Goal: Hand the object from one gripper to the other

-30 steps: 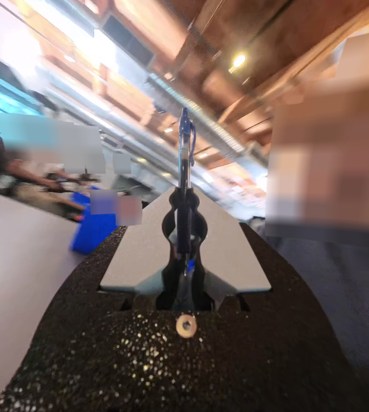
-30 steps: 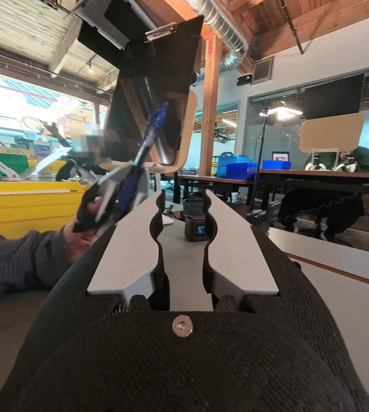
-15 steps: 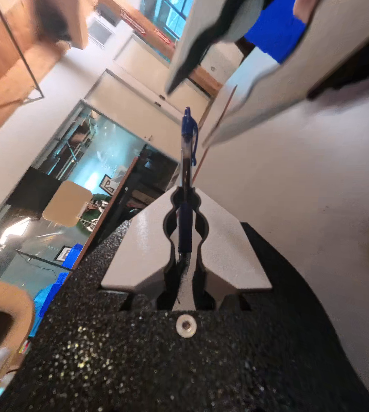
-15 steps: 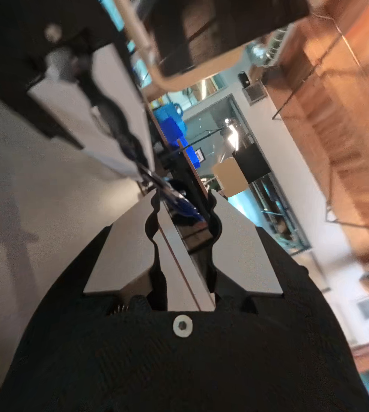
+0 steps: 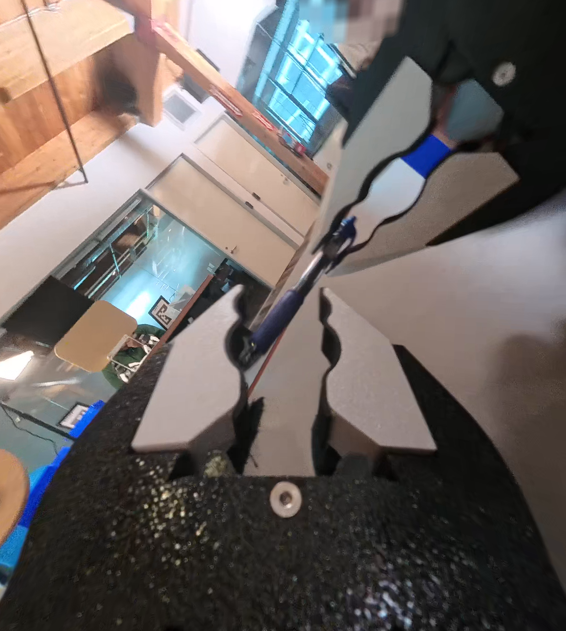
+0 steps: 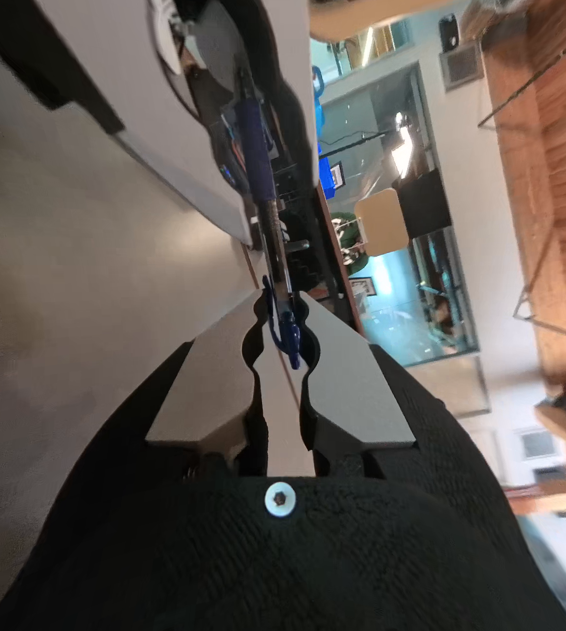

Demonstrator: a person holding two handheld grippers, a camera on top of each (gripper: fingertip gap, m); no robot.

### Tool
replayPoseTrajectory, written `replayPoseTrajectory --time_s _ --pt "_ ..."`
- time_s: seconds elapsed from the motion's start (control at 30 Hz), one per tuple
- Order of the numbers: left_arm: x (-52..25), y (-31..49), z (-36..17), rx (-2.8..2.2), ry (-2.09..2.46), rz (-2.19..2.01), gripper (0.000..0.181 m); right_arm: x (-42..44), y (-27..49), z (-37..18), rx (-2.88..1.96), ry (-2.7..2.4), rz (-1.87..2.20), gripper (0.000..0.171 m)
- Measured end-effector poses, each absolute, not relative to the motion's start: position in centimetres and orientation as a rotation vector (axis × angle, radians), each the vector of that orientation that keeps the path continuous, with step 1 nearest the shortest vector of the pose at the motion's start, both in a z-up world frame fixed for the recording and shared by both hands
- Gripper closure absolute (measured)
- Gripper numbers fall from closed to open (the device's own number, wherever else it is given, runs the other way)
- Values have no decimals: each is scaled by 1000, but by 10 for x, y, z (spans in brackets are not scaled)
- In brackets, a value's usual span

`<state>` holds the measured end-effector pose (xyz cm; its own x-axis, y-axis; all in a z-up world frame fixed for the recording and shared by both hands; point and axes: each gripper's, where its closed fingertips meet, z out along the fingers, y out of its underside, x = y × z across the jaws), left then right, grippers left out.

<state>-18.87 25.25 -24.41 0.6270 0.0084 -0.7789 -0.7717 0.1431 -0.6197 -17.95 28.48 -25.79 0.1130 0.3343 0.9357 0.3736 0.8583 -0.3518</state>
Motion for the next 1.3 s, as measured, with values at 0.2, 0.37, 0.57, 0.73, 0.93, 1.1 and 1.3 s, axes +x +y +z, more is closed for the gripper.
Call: replayPoseTrajectory --time_s 0.2,0.37,0.57,0.73,0.93,1.1,1.3 --pt "-209 241 -217 -1266 474 436 105 -174 296 -247 -943 -1348 440 159" --pt "-180 233 -209 -1260 392 -241 124 -176 265 -234 -1212 -1263 1277 159" --pt "-191 231 -195 -1229 312 -367 125 -166 222 -239 -1380 -1366 1990 159" --pt "-209 223 -200 -1117 720 928 108 -163 212 -256 -1631 -1385 2185 159" --pt "-181 243 -242 -1075 1083 1250 113 -157 192 -267 -1766 -1455 2333 159" --pt "-185 244 -236 -1056 1059 1346 163 -160 188 -266 -1756 -1449 2347 159" --pt "-221 248 -224 -1349 721 1074 172 -165 251 -219 -1528 -913 2394 126"
